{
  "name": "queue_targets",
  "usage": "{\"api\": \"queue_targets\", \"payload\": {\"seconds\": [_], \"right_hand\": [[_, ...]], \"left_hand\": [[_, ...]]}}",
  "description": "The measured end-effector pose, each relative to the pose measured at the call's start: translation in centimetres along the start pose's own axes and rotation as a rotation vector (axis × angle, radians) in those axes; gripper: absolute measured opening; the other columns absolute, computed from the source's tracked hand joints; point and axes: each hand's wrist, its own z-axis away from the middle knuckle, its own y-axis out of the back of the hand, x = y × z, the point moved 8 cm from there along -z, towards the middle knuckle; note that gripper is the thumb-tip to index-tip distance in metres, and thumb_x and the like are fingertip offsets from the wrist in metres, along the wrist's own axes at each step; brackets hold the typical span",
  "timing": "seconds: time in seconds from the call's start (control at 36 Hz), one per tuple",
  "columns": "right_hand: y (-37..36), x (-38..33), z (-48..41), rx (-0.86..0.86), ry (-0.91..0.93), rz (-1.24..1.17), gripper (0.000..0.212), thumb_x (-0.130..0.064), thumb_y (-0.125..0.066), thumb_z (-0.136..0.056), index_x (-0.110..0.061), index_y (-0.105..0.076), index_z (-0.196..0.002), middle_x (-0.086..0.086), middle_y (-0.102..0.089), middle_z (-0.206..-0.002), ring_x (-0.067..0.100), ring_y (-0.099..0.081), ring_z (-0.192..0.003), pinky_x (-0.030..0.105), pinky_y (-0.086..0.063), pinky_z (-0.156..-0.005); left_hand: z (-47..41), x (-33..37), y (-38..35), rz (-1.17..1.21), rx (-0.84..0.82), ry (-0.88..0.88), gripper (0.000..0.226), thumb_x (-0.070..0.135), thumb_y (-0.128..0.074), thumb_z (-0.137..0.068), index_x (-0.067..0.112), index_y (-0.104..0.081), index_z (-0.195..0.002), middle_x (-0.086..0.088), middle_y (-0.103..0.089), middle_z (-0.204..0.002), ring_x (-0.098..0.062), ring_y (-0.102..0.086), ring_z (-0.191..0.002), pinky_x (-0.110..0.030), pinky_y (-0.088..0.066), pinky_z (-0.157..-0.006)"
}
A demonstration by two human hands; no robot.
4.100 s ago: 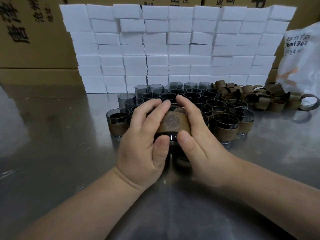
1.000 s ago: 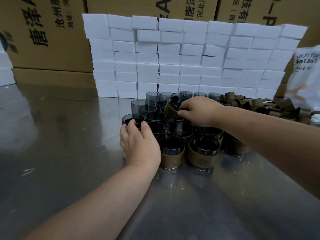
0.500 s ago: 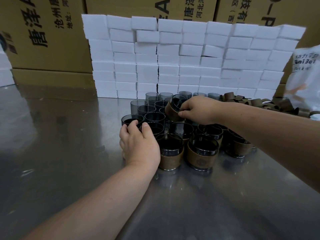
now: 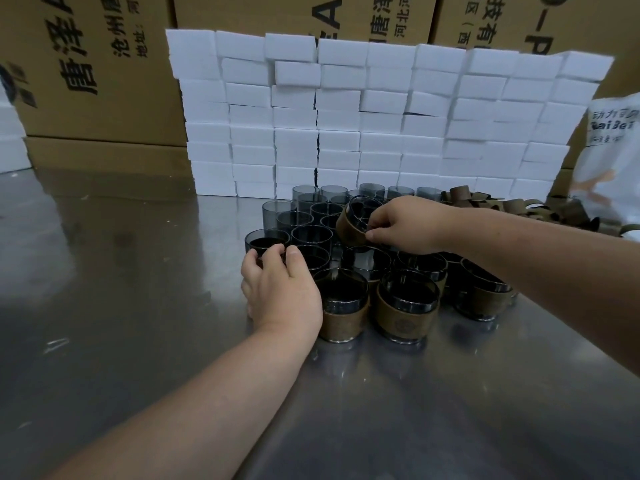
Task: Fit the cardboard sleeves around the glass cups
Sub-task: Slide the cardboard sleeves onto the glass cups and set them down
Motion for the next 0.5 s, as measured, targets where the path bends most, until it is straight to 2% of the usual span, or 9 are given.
{"api": "queue_targets", "payload": {"seconds": [0.08, 0.14, 0.22, 0.39, 0.5], "right_hand": [[0.13, -0.04, 0.1, -0.01, 0.01, 0.034, 0.024, -0.031, -0.047, -0.095, -0.014, -0.064, -0.096, 0.003, -0.061, -0.08, 0.013, -0.053, -0.069, 0.025, -0.04, -0.062], [0.33, -0.11, 0.21, -0.012, 0.018, 0.07, 0.022, -0.029, -0.046, -0.095, -0.015, -0.063, -0.098, 0.003, -0.062, -0.087, 0.016, -0.054, -0.076, 0.03, -0.041, -0.066], [0.68, -0.17, 0.38, -0.009, 0.037, 0.144, 0.02, -0.025, -0.044, -0.096, -0.02, -0.062, -0.103, 0.001, -0.061, -0.099, 0.017, -0.053, -0.085, 0.029, -0.039, -0.073], [0.72, 0.08, 0.88, -0.042, 0.04, 0.2, 0.03, -0.013, -0.039, -0.095, -0.024, -0.06, -0.113, -0.001, -0.06, -0.114, 0.021, -0.055, -0.102, 0.039, -0.044, -0.091], [0.67, 0.45, 0.94, -0.073, 0.037, 0.258, 0.033, -0.01, -0.038, -0.094, -0.025, -0.059, -0.114, -0.003, -0.058, -0.117, 0.021, -0.053, -0.104, 0.04, -0.044, -0.092]], "left_hand": [[0.06, 0.09, 0.0, 0.002, -0.002, 0.0, 0.042, 0.034, -0.026, -0.097, 0.018, -0.051, -0.126, -0.002, -0.016, -0.151, -0.02, -0.02, -0.136, -0.041, -0.019, -0.109], [0.1, 0.16, 0.05, -0.001, -0.002, -0.001, 0.041, 0.034, -0.026, -0.097, 0.019, -0.05, -0.127, -0.001, -0.017, -0.151, -0.021, -0.02, -0.135, -0.041, -0.019, -0.108], [0.09, 0.17, 0.15, -0.006, 0.003, 0.004, 0.041, 0.034, -0.027, -0.097, 0.019, -0.05, -0.128, -0.002, -0.02, -0.15, -0.022, -0.024, -0.134, -0.041, -0.02, -0.108], [0.1, 0.17, 0.18, -0.013, -0.004, 0.009, 0.041, 0.034, -0.027, -0.097, 0.018, -0.05, -0.127, -0.003, -0.02, -0.15, -0.023, -0.025, -0.133, -0.041, -0.022, -0.108], [0.09, 0.28, 0.14, -0.009, -0.006, 0.003, 0.041, 0.034, -0.027, -0.097, 0.018, -0.05, -0.126, -0.003, -0.021, -0.15, -0.023, -0.025, -0.133, -0.041, -0.022, -0.109]]}}
